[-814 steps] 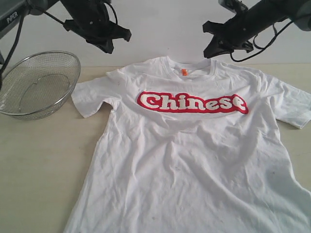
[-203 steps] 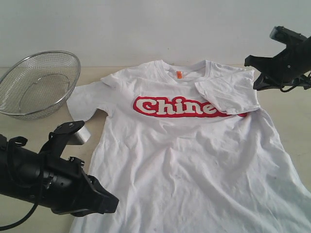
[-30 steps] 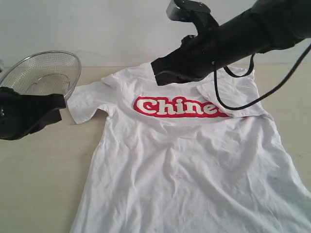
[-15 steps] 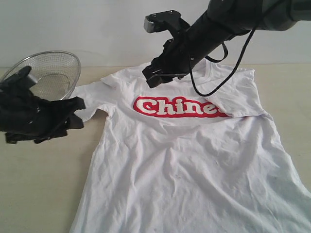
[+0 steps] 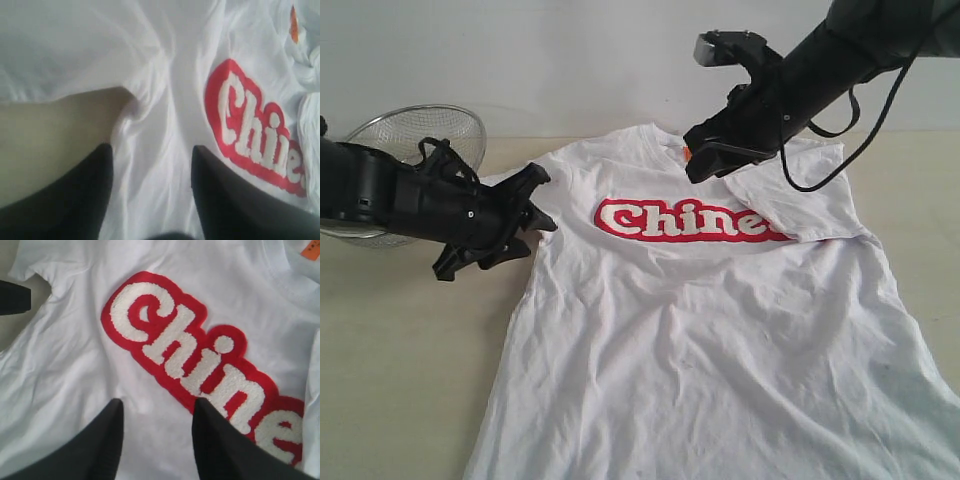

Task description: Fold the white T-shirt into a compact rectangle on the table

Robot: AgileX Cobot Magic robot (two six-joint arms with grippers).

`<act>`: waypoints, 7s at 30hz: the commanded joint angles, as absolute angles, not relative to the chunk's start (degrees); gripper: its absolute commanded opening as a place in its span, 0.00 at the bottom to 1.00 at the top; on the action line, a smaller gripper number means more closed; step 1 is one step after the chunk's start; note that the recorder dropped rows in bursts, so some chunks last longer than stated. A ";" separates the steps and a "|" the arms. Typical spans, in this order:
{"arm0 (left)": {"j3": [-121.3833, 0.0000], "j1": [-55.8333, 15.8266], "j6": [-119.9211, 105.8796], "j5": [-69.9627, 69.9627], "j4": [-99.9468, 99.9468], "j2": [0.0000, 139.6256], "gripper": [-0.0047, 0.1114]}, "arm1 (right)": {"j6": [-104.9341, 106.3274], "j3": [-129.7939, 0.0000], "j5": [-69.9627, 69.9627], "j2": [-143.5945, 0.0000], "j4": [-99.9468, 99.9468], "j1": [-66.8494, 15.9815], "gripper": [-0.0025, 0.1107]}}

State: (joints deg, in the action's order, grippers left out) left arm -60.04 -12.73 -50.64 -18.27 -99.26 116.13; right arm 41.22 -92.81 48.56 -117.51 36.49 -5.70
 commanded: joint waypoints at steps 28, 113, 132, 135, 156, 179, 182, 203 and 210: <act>-70.85 -10.94 -52.82 -15.87 -99.95 124.34 0.29 | 44.66 -92.66 48.72 -117.19 40.22 -4.56 0.35; -32.99 -5.18 -56.50 3.09 -74.46 85.45 0.60 | 60.30 -96.69 7.14 -132.16 42.82 -36.57 0.55; -32.99 -5.18 -56.50 1.65 -74.29 85.45 0.60 | 62.47 -99.32 1.84 -138.84 36.64 -36.57 0.45; -32.99 -5.18 -56.50 1.44 -74.29 85.45 0.60 | 62.62 -99.32 1.06 -139.11 36.23 -36.57 0.45; -32.99 -5.18 -56.50 1.44 -74.29 85.45 0.60 | 63.65 -99.46 -5.68 -137.67 39.41 -36.57 0.02; -32.99 -5.18 -57.09 1.63 -74.29 85.45 0.60 | 62.85 -99.34 -9.64 -131.87 66.61 -36.57 0.02; -32.99 -5.18 -57.41 1.74 -74.29 85.45 0.60 | 62.85 -99.34 -8.51 -130.90 69.12 -36.57 0.02; -32.99 -5.18 -57.45 1.68 -74.06 85.45 0.60 | 63.31 -91.33 -14.95 -123.25 76.29 -36.57 0.02; -32.99 -5.18 -57.87 1.68 -74.06 85.45 0.60 | 79.69 -91.33 -20.85 -123.25 93.04 -35.33 0.02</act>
State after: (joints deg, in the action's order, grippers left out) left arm -33.14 -5.34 -57.51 1.97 -74.42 85.80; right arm 72.51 -91.66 -18.85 -124.14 86.45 -36.51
